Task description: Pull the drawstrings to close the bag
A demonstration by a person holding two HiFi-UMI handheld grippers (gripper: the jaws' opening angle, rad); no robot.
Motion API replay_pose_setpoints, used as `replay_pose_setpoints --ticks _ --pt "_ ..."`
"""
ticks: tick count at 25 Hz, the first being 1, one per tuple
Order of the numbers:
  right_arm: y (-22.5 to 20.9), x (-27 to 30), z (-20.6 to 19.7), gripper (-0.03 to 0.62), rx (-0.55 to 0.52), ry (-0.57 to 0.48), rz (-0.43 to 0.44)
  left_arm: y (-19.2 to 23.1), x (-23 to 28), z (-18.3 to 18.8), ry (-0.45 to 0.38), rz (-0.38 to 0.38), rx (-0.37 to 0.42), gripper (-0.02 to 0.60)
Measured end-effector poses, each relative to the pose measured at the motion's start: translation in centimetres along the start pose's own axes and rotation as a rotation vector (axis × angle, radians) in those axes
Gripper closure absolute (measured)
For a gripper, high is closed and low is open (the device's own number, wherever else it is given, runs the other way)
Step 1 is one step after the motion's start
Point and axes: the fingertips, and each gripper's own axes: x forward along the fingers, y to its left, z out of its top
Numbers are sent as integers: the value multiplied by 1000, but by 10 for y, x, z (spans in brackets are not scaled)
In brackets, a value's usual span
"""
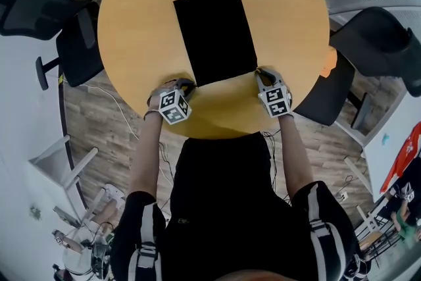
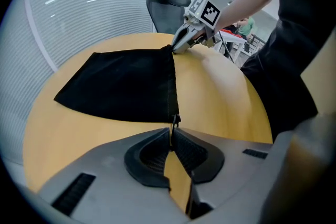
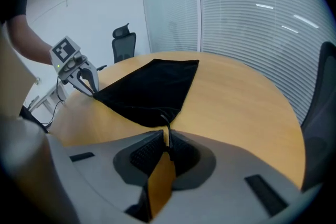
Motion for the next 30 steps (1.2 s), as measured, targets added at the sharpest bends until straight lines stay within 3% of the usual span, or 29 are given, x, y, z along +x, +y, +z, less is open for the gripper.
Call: replay_pose_setpoints --ticks 11,22,30 --pt "-3 -15 10 533 -50 -22 -36 0 -6 1 -106 81 -304 565" --pt "4 -61 35 536 -81 -123 -58 9 -60 14 -319 271 -603 566" --pt "14 -103 56 537 -133 -204 -67 1 -111 34 -481 418 -693 566"
